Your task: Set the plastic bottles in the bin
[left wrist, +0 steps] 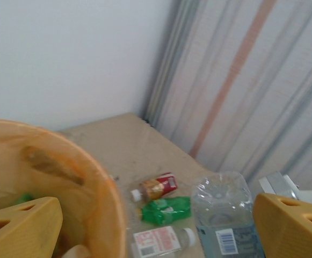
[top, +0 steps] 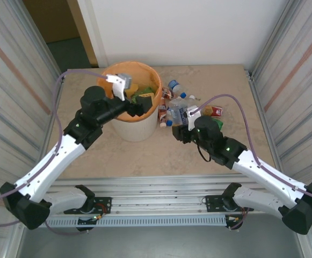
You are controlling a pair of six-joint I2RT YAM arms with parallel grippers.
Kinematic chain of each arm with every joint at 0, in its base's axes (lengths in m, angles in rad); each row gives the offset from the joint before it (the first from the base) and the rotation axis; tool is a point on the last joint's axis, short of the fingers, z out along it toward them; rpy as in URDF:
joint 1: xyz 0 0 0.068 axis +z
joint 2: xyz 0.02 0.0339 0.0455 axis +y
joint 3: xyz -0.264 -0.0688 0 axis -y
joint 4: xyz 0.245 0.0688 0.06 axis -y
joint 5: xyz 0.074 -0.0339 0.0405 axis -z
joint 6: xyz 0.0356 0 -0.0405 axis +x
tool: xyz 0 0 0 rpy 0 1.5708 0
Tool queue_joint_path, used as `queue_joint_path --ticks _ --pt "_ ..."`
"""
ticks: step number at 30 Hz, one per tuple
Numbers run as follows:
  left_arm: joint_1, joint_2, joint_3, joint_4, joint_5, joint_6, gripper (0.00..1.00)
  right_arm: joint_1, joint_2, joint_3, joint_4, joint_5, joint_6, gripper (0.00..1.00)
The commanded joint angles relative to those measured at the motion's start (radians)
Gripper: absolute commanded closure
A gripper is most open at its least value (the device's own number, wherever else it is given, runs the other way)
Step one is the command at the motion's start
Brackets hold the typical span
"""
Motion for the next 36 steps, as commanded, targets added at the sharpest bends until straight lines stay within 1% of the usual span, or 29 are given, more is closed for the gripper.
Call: queue_joint_path --ticks 1,6,14,22,25,36 --pt "-0.024 0.04 0.058 0.053 0.112 -0.024 0.08 -0.001 -0.016 -0.005 0.094 0.014 -0.051 0.76" --pt "-0.052 0.121 0.098 0.104 0.2 -0.072 0.08 -0.002 0.0 0.019 0.092 0.0 -0.066 0.77" --pt "-0.087 0.216 0.158 0.114 0.271 -0.104 0.08 -0.002 0.004 0.023 0.124 -0.007 -0.08 0.77" --pt "-0.097 0.289 0.178 0.145 0.36 -0.161 0.13 0.0 -0.002 0.032 0.142 -0.003 -0.106 0.77" --pt "-0.096 0.301 0.179 0.156 0.368 -0.173 0.16 -0.001 -0.009 0.033 0.15 -0.006 -0.112 0.77" --pt "-0.099 0.343 0.192 0.183 0.41 -0.208 0.34 0.0 -0.008 0.048 0.175 -0.012 -0.13 0.76"
